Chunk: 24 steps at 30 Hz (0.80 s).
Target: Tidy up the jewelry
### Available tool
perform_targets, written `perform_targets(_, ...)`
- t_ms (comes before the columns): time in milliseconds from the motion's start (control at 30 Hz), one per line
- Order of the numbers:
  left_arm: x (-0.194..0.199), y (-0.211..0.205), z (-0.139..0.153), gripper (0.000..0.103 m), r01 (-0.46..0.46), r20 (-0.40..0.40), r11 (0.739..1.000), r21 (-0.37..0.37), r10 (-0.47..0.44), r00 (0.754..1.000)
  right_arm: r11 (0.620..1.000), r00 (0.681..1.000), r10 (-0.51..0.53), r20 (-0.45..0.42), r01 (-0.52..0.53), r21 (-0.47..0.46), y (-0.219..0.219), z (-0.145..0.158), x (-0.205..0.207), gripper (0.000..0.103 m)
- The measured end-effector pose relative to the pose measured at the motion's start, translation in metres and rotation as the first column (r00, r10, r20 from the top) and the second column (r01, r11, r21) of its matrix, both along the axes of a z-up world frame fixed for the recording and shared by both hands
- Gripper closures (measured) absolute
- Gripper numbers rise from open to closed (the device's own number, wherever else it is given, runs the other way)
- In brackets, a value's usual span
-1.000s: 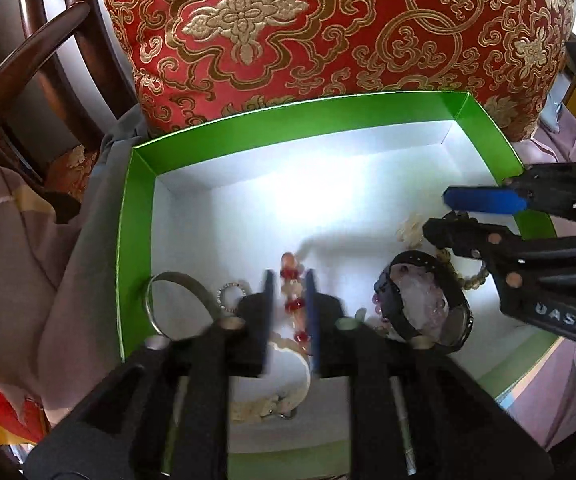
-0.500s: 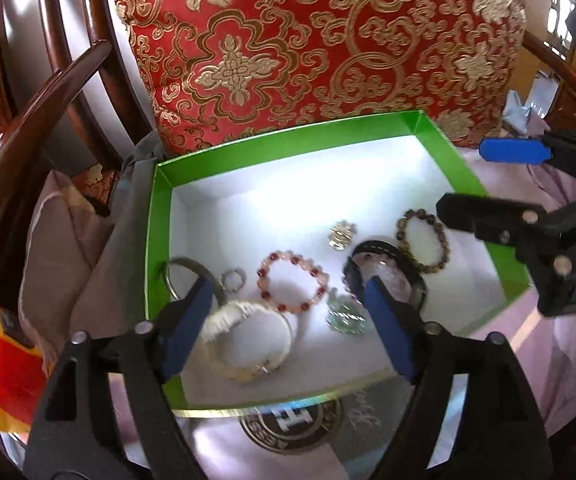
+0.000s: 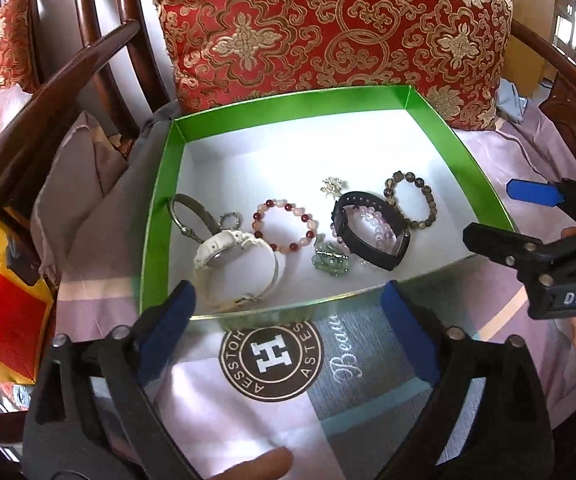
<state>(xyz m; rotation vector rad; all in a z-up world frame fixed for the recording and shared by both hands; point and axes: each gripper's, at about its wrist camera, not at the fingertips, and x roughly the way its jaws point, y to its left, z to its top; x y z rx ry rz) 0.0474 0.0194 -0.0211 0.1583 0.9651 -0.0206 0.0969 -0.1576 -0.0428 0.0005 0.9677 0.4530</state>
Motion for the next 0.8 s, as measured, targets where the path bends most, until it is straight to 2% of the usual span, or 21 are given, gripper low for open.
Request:
perform_targets(200, 0.001, 0.003, 0.003, 0.004, -0.003, -0.001, 1.000, -0.025, 0.003, 1.000, 1.000, 0.999, 0.016, 0.043, -0.016, 0.006, 0.006, 0.010, -0.006, 0.001)
perform_targets(800, 0.002, -0.006, -0.004, 0.004, 0.018, -0.015, 1.000, 0.003, -0.018, 1.000, 0.999, 0.997, 0.025, 0.077, -0.027, 0.021, 0.010, 0.018, -0.014, 0.001)
